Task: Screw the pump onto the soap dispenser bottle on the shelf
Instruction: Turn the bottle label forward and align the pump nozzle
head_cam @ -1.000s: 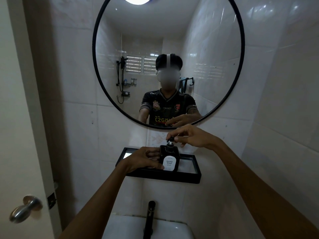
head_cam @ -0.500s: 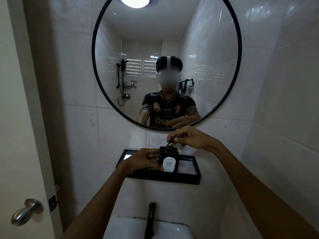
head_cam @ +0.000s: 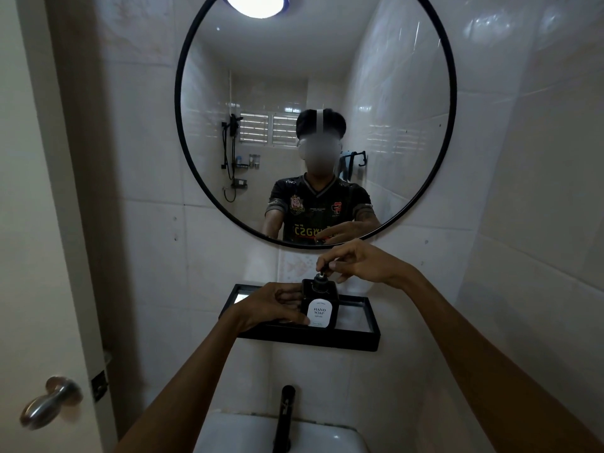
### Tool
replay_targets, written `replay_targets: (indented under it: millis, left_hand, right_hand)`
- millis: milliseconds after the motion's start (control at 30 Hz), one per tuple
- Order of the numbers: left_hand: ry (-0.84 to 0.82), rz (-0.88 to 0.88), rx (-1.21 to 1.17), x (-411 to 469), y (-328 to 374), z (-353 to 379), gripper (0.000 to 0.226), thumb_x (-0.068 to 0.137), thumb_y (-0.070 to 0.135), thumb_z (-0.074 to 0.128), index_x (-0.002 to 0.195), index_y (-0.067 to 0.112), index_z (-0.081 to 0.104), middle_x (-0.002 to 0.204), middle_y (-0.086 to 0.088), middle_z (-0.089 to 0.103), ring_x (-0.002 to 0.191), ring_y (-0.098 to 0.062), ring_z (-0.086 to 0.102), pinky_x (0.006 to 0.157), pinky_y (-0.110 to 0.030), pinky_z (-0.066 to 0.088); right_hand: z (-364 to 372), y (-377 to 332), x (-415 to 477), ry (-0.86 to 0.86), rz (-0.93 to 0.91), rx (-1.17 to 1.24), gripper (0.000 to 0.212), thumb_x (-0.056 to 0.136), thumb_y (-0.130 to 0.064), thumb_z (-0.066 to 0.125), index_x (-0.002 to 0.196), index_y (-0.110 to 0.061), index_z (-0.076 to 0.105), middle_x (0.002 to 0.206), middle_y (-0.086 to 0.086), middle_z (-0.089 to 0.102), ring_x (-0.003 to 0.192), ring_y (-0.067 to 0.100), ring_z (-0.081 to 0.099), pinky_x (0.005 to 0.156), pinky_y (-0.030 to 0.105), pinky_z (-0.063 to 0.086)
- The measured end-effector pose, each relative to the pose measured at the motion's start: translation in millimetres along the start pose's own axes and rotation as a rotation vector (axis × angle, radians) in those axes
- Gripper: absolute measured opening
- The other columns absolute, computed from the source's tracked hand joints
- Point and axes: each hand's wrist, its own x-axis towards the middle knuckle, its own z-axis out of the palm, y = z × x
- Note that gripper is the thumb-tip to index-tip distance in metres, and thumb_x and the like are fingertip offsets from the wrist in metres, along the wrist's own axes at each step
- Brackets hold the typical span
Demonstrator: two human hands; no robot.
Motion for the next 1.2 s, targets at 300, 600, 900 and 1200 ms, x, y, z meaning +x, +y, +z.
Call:
replay_targets:
  millis: [300,600,900,1200]
  left_hand:
    - [-0.012,-0.001,-0.03,-0.7,0.3,0.0,0.074,0.075,-0.003,0.084,0.14,0.02,0.057,0.123,0.006,0.071,0.11,-0.005,0.071,0.091,-0.021,0.058]
    - [-0.018,0.004,-0.026,-0.8,0.6,0.1,0.072,0.075,-0.003,0.084,0.138,0.022,0.059,0.123,0.006,0.072,0.112,-0.006,0.071,0.091,-0.021,0.059]
    - [-0.01,-0.011,-0.028,-0.4,1.7,0.7,0.073,0.074,-0.004,0.085,0.137,0.022,0.059,0.12,0.009,0.072,0.109,-0.003,0.071,0.09,-0.021,0.059]
    - [-0.005,0.033,-0.009,-5.4,4.9,2.4,0.074,0.075,-0.002,0.084,0.14,0.021,0.057,0.134,0.0,0.069,0.118,-0.009,0.068,0.098,-0.026,0.057]
  right_hand:
    - [-1.4,-0.8,1.5,-0.024,0.022,0.025,0.023,0.099,-0.002,0.055,0.11,-0.011,0.073,0.12,0.017,0.07,0.114,0.037,0.065,0.079,0.024,0.06]
    - [-2.0,-3.8,2.0,-0.04,0.055,0.02,0.023,0.099,-0.002,0.055,0.108,-0.011,0.074,0.117,0.011,0.071,0.114,0.034,0.066,0.078,0.024,0.06]
    - [-3.4,-3.3,1.7,-0.031,0.055,0.0,0.023,0.099,-0.003,0.054,0.113,-0.007,0.073,0.118,0.009,0.071,0.114,0.034,0.066,0.087,0.035,0.06]
    - [23.0,32.6,-25.4,0.369,0.053,0.156,0.031,0.094,0.001,0.06,0.116,-0.017,0.072,0.108,0.022,0.068,0.097,0.028,0.071,0.079,0.034,0.063]
